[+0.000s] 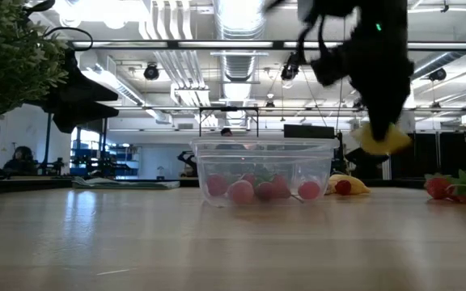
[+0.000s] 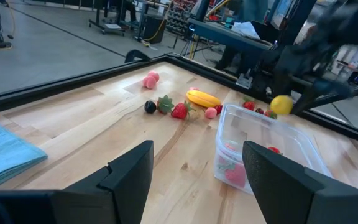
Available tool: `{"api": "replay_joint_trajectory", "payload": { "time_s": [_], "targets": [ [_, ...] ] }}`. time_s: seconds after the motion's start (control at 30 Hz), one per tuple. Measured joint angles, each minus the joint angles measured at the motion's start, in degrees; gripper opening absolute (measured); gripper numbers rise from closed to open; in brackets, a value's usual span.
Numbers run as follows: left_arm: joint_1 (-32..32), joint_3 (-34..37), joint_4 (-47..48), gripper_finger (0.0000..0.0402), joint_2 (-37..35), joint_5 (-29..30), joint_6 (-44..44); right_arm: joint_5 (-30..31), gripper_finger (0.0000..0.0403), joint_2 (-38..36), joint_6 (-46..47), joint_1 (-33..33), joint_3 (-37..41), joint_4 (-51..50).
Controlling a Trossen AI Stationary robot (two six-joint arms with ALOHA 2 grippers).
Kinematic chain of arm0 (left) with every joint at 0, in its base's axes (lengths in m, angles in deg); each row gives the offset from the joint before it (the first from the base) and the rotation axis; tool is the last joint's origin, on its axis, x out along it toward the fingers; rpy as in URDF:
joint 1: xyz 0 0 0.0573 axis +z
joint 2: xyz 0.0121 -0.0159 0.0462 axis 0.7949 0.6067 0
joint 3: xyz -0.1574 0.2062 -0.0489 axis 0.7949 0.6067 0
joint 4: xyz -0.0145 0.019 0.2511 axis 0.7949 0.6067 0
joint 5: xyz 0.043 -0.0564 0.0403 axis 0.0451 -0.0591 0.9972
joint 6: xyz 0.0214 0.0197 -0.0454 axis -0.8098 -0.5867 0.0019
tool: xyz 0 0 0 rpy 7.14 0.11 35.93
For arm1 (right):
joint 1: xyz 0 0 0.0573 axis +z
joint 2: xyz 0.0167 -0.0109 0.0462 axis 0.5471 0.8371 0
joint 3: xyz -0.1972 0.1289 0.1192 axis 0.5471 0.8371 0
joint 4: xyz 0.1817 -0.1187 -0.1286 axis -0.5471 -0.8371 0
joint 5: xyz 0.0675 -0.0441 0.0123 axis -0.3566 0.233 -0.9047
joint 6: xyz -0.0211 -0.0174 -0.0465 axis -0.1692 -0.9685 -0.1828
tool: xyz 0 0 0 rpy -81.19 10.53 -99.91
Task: Pick and placing Produce into tupperware
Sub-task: Put the lemon into the transparent container, then put the strawberry into the transparent container
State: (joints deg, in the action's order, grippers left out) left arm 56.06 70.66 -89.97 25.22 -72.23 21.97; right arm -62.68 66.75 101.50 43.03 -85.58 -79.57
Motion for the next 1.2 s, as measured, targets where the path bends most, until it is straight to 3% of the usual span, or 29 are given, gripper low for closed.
{"api": "replay_joint_trajectory", "payload": {
  "time_s": [0.27, 0.43, 0.67, 0.9, 1.2],
  "targets": [
    [0.0, 0.0, 0.0, 0.0233, 0.0, 0.0, 0.0, 2.9, 0.0204, -1.3, -0.5, -0.3, -13.6, 2.1],
    [0.0, 0.0, 0.0, 0.0233, 0.0, 0.0, 0.0, 2.8, 0.0205, 0.4, -1.8, -1.5, -18.0, 7.9],
    [0.0, 0.0, 0.0, 0.0233, 0.0, 0.0, 0.0, 0.6, 0.0205, 5.8, -3.3, -3.5, -18.9, 8.3],
    [0.0, 0.0, 0.0, 0.0233, 0.0, 0.0, 0.0, 2.7, 0.0211, 10.3, -3.6, -3.9, -18.9, 8.5],
    [0.0, 0.0, 0.0, 0.0233, 0.0, 0.0, 0.0, 4.2, 0.0284, 10.8, -3.6, -3.9, -18.9, 8.3]
  ]
}}
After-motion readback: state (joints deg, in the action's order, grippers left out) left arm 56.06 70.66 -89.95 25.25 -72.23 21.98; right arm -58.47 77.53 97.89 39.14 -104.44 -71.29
